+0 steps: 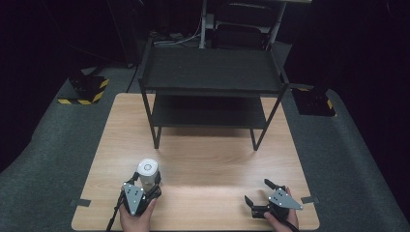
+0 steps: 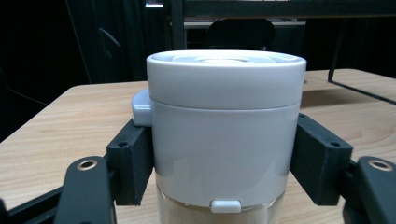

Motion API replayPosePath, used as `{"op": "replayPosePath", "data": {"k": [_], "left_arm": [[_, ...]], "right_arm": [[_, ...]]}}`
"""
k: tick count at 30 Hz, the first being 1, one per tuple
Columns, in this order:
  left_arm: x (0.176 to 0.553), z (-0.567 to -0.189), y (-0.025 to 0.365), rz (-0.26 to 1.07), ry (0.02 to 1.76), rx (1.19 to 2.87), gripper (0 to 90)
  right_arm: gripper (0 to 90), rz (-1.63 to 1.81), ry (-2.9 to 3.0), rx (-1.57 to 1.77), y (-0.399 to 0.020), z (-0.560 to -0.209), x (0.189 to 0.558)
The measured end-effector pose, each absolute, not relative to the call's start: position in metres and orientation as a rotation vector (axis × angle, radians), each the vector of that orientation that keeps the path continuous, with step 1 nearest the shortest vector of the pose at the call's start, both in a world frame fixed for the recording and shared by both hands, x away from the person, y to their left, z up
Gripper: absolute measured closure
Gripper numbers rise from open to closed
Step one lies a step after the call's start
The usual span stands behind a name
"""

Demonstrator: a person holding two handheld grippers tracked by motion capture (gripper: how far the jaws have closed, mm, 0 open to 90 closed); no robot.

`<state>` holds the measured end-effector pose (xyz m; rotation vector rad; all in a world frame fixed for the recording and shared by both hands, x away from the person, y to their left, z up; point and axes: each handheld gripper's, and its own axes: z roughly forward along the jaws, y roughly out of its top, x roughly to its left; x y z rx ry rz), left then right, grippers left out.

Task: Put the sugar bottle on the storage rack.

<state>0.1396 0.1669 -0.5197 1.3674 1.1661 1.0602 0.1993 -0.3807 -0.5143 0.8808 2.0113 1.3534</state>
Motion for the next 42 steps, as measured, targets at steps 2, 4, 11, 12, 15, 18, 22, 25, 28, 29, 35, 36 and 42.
{"op": "replayPosePath", "data": {"k": [2, 4, 11, 12, 15, 18, 22, 25, 28, 29, 35, 36, 42], "left_arm": [[0.14, -0.516, 0.167, 1.056, 1.153, 1.365, 31.0], [0.141, -0.513, 0.167, 1.051, 1.145, 1.365, 31.1], [0.146, -0.499, 0.166, 1.036, 1.112, 1.365, 31.1], [0.147, -0.496, 0.166, 1.032, 1.11, 1.364, 31.1], [0.151, -0.49, 0.164, 1.022, 1.103, 1.357, 31.1], [0.157, -0.48, 0.161, 1.016, 1.088, 1.363, 31.1], [0.163, -0.471, 0.161, 0.976, 1.095, 1.347, 31.1], [0.169, -0.462, 0.157, 0.979, 1.079, 1.348, 31.1], [0.176, -0.451, 0.154, 0.978, 1.056, 1.35, 31.1], [0.178, -0.448, 0.153, 0.98, 1.047, 1.35, 31.1], [0.193, -0.426, 0.143, 0.984, 0.999, 1.364, 31.1], [0.195, -0.424, 0.142, 0.98, 0.998, 1.362, 31.1], [0.207, -0.409, 0.134, 0.974, 0.982, 1.359, 31.1]], "right_arm": [[0.0, 1.354, 2.011, 0.881, -0.381, -0.514, 0.199], [0.0, 1.354, 2.012, 0.881, -0.381, -0.514, 0.199], [0.0, 1.354, 2.012, 0.88, -0.381, -0.514, 0.199], [0.0, 1.354, 2.012, 0.879, -0.381, -0.514, 0.199], [0.0, 1.355, 2.012, 0.88, -0.381, -0.514, 0.199], [0.0, 1.355, 2.012, 0.878, -0.381, -0.514, 0.199], [0.0, 1.356, 2.012, 0.879, -0.381, -0.514, 0.199], [0.0, 1.357, 2.011, 0.878, -0.381, -0.515, 0.199], [0.0, 1.357, 2.011, 0.877, -0.381, -0.515, 0.199], [0.0, 1.357, 2.011, 0.876, -0.381, -0.515, 0.199], [0.0, 1.357, 2.01, 0.877, -0.381, -0.515, 0.199], [0.0, 1.358, 2.011, 0.877, -0.381, -0.515, 0.2], [0.0, 1.362, 2.009, 0.876, -0.382, -0.515, 0.199]]}}
